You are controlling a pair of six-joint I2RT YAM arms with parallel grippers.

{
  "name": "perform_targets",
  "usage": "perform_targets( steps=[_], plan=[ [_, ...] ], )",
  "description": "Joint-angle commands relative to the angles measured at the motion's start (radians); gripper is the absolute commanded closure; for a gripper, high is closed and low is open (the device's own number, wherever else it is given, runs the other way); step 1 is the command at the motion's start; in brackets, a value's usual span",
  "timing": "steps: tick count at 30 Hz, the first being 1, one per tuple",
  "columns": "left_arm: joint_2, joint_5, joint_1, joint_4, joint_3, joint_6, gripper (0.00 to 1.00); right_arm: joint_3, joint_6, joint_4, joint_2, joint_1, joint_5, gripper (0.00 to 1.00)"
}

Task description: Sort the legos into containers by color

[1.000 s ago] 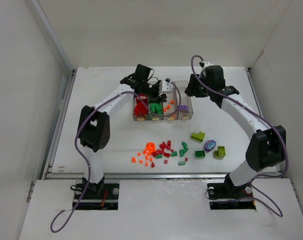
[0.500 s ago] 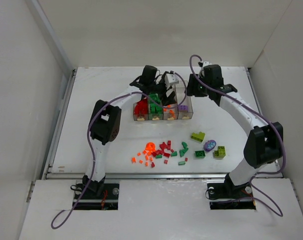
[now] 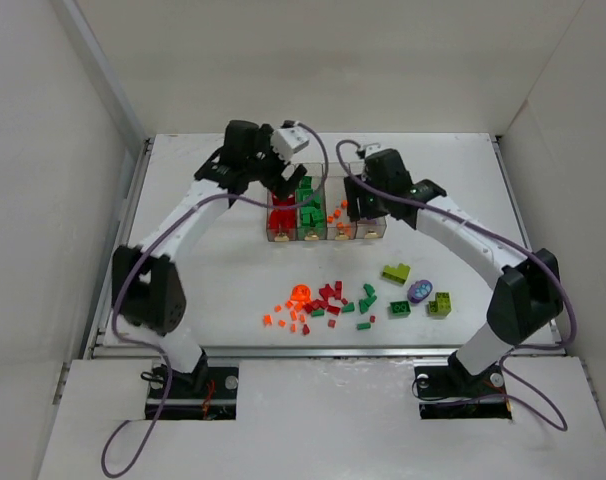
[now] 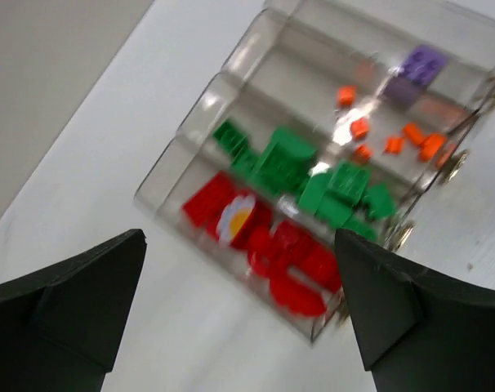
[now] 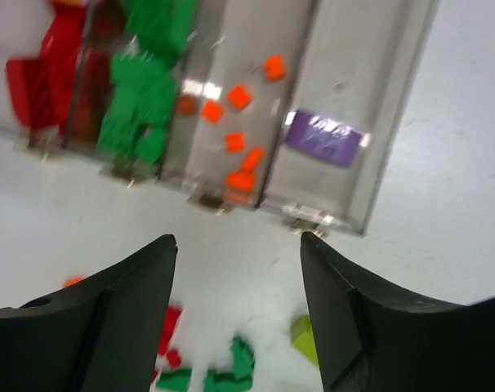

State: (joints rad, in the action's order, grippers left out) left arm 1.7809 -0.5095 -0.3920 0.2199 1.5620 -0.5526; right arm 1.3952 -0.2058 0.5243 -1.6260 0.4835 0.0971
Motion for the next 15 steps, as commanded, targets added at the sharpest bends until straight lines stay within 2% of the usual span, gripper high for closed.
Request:
perform_targets(
  steps=[1,2,3,5,6,7,8,10,11,15],
  plan=[
    [-0.249,0.374,0.001,0.078,-0.217,0.072,0.00,-0.051,0.003,0.092,0.110,0.096,0.076,0.32],
    [-0.300,0.499,0.001,0.064,-0.280,0.100,0.00,-0.080,-0.019,0.079,0.130,0.112,0.061,0.30],
    [-0.401,0.553,0.001,0.055,-0.342,0.171,0.00,-0.108,-0.032,0.053,0.147,0.141,0.015,0.29],
    [-0.492,0.621,0.001,0.055,-0.486,0.262,0.00,-0.168,-0.078,0.042,0.170,0.174,-0.017,0.29],
    [-0.562,0.681,0.010,0.064,-0.519,0.410,0.00,-0.179,-0.092,0.030,0.170,0.214,-0.017,0.29],
    [-0.590,0.693,0.010,0.064,-0.540,0.411,0.00,-0.179,-0.104,0.029,0.170,0.237,-0.017,0.29],
    [-0.612,0.694,0.034,0.099,-0.556,0.551,0.00,-0.192,-0.116,0.029,0.154,0.259,-0.002,0.29],
    [-0.694,0.613,0.089,0.111,-0.617,0.667,0.00,-0.193,-0.141,0.029,0.129,0.306,-0.014,0.30],
    [-0.725,0.580,0.160,0.078,-0.647,0.690,0.00,-0.193,-0.156,0.016,0.106,0.325,-0.014,0.30],
    [-0.805,0.589,0.245,0.018,-0.766,0.760,0.00,-0.158,-0.140,-0.044,-0.001,0.400,-0.042,0.29]
  ],
)
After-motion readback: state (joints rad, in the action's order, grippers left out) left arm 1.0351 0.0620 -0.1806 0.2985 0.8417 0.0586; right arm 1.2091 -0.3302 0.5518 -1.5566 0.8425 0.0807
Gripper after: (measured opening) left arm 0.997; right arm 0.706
